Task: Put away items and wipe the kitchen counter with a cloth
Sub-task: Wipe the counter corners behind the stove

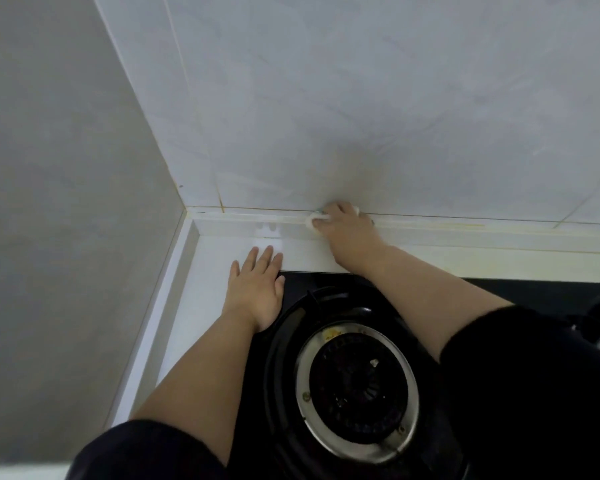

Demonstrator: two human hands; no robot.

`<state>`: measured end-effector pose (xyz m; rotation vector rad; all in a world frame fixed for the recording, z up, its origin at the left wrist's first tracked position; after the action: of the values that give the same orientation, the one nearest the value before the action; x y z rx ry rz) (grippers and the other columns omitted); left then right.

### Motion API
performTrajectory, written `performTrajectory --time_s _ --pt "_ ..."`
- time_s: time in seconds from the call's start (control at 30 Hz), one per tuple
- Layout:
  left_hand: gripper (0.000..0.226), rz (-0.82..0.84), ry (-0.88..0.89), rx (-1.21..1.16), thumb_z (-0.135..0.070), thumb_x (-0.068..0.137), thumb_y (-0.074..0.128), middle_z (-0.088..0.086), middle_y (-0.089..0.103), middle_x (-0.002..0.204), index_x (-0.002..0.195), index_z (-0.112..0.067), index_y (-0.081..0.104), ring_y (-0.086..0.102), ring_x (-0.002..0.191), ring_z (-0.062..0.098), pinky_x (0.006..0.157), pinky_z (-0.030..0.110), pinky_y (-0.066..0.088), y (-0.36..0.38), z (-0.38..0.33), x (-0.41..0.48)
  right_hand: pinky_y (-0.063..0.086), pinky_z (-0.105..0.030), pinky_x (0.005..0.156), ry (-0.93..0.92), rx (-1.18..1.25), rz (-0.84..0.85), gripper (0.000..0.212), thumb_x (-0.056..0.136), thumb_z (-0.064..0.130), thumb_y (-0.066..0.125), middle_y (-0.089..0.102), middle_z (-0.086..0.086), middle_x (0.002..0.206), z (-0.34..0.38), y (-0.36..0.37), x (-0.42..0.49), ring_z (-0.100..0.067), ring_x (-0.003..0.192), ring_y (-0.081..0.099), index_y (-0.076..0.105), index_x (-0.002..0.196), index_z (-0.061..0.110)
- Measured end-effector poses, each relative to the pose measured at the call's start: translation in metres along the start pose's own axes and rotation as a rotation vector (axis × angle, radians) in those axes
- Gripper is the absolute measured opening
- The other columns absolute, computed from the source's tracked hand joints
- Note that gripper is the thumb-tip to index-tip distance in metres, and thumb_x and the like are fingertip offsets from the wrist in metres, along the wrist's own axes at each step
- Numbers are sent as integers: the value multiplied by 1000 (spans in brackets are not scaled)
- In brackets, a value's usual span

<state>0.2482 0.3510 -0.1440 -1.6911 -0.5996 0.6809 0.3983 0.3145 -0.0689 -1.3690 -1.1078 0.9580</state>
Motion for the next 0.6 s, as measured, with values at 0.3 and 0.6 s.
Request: performTrajectory --time_s 0.3,0.6 --pt "53 -5 4 -8 -35 102 15 -3 -2 161 153 -21 6 -8 147 19 119 45 0 1 1 1 37 -33 99 95 290 77 36 88 4 51 49 -19 125 -65 3 -37 -36 115 48 63 121 10" --pt "55 70 -28 -136 -35 101 33 -4 7 160 152 -19 18 0 147 16 118 42 2 -3 8 9 25 -23 110 -242 454 379 45 89 0 44 41 -5 147 0 58 3 -20 135 37 59 128 18"
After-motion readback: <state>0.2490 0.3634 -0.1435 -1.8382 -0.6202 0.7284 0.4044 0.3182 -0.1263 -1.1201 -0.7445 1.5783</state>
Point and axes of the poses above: each hand's wrist, its own x-axis towards the middle knuckle, its own y-axis out of the palm, z = x × y, the point moved 7 cm from there along x, towards the middle knuckle
